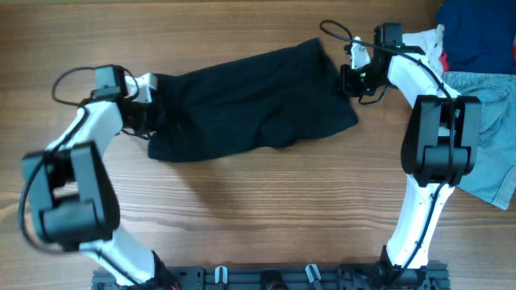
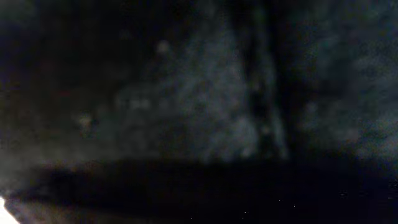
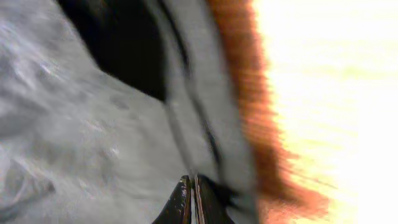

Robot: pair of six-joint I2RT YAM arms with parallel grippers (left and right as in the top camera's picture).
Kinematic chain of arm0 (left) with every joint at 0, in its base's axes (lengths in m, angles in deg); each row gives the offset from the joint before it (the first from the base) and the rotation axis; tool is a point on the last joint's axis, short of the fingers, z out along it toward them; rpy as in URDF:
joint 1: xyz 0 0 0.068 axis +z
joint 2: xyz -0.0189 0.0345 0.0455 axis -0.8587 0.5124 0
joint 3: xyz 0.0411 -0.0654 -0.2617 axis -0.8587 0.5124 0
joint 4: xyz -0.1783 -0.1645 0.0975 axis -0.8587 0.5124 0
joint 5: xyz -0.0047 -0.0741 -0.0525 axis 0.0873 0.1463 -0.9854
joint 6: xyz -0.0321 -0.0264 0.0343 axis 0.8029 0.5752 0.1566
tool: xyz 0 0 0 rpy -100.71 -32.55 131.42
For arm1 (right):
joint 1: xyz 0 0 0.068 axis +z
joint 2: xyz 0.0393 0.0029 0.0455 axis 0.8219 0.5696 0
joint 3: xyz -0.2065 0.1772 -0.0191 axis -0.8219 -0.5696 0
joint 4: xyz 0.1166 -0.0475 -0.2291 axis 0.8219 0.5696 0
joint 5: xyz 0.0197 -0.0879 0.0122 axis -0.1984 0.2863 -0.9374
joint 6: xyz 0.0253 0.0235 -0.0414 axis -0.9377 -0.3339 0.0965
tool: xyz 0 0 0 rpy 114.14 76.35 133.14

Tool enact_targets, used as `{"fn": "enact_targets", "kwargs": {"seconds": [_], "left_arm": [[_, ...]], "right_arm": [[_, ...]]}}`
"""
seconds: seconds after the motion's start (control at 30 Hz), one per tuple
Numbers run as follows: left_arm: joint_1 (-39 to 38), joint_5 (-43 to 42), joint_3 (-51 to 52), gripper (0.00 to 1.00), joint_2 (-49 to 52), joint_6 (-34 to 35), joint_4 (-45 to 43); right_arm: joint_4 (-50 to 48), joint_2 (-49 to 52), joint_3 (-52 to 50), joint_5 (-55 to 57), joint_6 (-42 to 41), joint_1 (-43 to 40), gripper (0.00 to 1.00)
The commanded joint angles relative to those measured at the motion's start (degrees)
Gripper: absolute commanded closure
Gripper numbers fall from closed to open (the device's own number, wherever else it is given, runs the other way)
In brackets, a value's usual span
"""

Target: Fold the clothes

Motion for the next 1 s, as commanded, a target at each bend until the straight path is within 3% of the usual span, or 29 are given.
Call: {"fn": "enact_targets", "kwargs": {"seconds": [0.0, 0.17, 0.43, 0.67, 0.97], "left_arm": [[0.7, 6.4, -1.6, 0.96, -9.0, -0.1, 3.4], [0.6, 8.7, -7.0, 0.96, -11.6, -2.1, 12.0], [0.6, 13.2, -14.9, 0.96, -11.6, -3.4, 18.2], [-0.8, 13.2, -22.4, 0.96, -11.5, -3.4, 18.4], [-11.7, 15.3, -22.7, 0.96, -7.8, 1.8, 14.0]], "right_arm": [[0.4, 1.2, -0.2, -3.7, 0.5, 1.1, 0.96], [0.4, 0.6, -0.2, -10.3, 0.6, 4.3, 0.96], [-3.2, -5.4, -0.2, -18.0, -0.1, 5.9, 0.96], [-4.4, -5.4, -0.2, -16.8, -0.9, 7.4, 0.96], [-9.6, -5.3, -0.2, -11.1, -3.4, 13.6, 0.96]]}}
